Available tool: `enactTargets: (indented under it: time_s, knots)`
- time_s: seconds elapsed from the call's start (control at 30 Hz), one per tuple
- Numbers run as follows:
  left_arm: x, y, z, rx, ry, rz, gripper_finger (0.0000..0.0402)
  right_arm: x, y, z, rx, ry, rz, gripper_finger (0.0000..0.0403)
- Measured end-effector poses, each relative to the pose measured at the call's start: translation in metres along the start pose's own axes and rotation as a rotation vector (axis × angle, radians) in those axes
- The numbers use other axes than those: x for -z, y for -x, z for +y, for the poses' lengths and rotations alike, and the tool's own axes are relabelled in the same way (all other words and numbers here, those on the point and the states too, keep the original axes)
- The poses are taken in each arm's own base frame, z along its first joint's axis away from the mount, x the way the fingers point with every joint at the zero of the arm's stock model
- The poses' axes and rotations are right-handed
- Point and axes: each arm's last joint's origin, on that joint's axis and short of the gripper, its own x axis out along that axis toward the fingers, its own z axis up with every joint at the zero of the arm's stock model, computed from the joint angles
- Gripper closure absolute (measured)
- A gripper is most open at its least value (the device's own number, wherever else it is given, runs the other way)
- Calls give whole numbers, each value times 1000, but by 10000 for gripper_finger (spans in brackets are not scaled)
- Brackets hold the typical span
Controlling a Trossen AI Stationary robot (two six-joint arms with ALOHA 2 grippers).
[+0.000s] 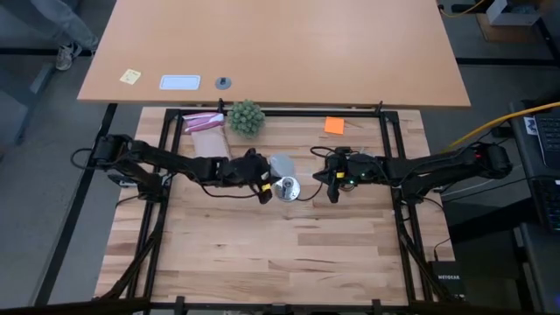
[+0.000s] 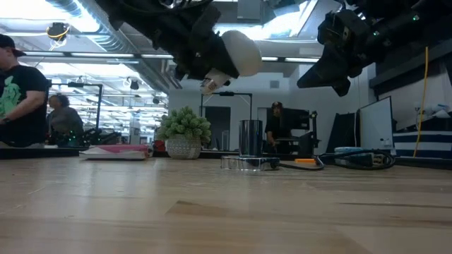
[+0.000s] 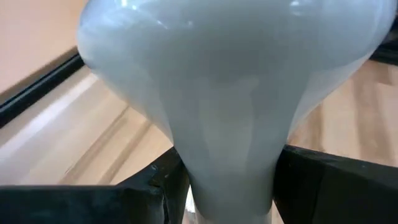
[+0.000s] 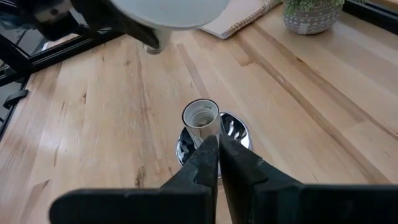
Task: Screw lightbulb
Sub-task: Insert the lightbulb into the lamp
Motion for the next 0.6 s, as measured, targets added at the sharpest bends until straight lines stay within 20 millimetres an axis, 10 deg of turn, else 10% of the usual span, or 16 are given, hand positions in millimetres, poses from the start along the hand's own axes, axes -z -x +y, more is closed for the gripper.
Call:
enactTargets:
  time_s: [0.3, 0.6]
  knots:
    - [57, 12, -7, 10, 176, -114, 235, 0, 0, 0, 0, 0, 0, 382]
    - [66, 19, 0, 73, 164, -517, 235, -1, 0, 0, 7, -1, -15, 382]
